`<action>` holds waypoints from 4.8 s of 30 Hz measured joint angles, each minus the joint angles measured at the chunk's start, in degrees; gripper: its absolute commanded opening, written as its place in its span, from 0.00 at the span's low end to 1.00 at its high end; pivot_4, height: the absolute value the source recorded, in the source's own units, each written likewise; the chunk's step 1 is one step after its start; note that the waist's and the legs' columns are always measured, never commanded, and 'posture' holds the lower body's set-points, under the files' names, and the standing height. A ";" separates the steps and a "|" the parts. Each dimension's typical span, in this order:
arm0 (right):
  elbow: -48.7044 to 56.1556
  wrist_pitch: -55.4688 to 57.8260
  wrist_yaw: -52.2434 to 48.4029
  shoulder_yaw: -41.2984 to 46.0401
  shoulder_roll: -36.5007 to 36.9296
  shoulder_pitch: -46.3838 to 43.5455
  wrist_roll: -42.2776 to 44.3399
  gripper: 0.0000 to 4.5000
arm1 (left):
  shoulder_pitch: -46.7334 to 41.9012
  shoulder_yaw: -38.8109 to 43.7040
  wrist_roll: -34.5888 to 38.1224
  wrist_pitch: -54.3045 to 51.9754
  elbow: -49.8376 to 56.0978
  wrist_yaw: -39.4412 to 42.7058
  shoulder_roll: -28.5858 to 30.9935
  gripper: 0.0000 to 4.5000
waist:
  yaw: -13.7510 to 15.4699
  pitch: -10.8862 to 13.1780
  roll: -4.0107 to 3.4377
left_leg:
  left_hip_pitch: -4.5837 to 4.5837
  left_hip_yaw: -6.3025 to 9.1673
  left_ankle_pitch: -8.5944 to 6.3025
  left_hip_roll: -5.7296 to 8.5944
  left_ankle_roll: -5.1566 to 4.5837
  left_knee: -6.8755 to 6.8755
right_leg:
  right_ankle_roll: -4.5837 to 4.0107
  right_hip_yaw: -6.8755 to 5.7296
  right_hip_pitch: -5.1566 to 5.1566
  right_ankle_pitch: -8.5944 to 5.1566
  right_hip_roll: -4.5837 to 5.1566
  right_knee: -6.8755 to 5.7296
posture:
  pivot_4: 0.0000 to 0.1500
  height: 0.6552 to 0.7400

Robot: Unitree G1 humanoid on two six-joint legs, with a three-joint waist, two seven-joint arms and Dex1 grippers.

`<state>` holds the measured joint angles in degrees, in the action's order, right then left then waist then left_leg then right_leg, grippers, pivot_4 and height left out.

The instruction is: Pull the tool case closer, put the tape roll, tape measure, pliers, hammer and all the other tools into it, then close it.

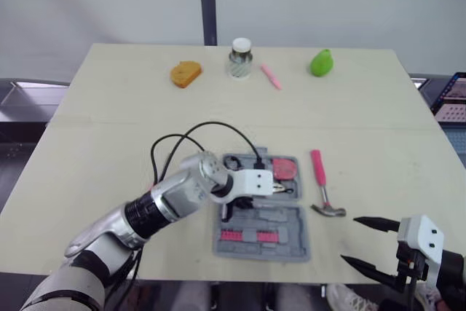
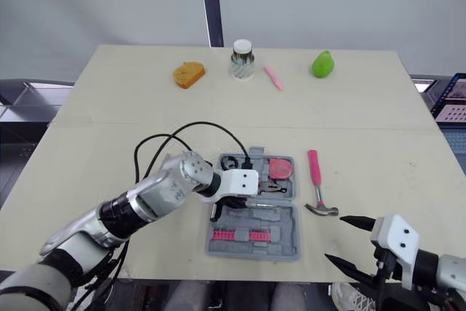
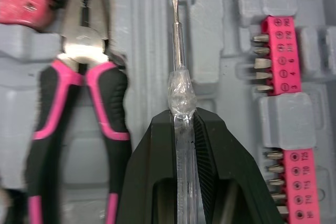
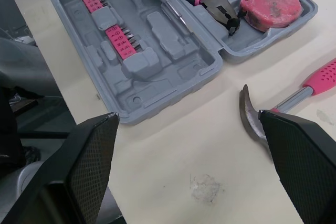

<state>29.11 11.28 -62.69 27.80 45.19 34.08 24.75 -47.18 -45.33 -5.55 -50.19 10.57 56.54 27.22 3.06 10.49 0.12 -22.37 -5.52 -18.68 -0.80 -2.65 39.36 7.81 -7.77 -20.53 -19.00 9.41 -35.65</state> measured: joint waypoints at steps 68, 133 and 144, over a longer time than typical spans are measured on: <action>2.23 1.34 1.07 0.09 -1.58 0.18 0.70 1.00 | 24.34 21.85 9.53 31.52 -5.34 -2.22 -2.01 0.02 | 0.02 -0.03 -0.05 | -0.03 0.13 -0.07 0.01 -0.05 0.28 | 0.00 -0.02 0.04 0.00 0.06 -0.19 | 1.00 0.47; 2.02 1.30 1.07 2.49 -2.78 1.52 1.27 1.00 | 26.87 21.56 7.18 38.07 -15.87 -5.01 -6.73 0.02 | -0.17 -0.41 -0.10 | 0.07 0.11 -0.16 -0.02 -0.03 0.24 | 0.00 -0.01 0.10 0.00 0.07 -0.14 | 1.00 0.47; 2.24 1.38 1.07 4.04 -2.79 2.14 1.80 1.00 | 26.24 19.10 5.37 37.53 -15.48 -5.36 -5.96 0.02 | -0.16 -0.96 -0.19 | 0.17 0.10 -0.24 -0.04 -0.03 0.20 | 0.00 0.01 0.18 0.00 0.08 0.09 | 1.00 0.47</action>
<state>31.35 12.67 -61.61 31.85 42.40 36.22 26.56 -20.95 -26.23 -0.17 -12.66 -4.91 51.18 21.27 2.91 9.52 -0.07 -22.20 -5.42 -18.91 -0.84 -2.68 39.57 7.80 -7.75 -20.35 -19.00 9.49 -35.56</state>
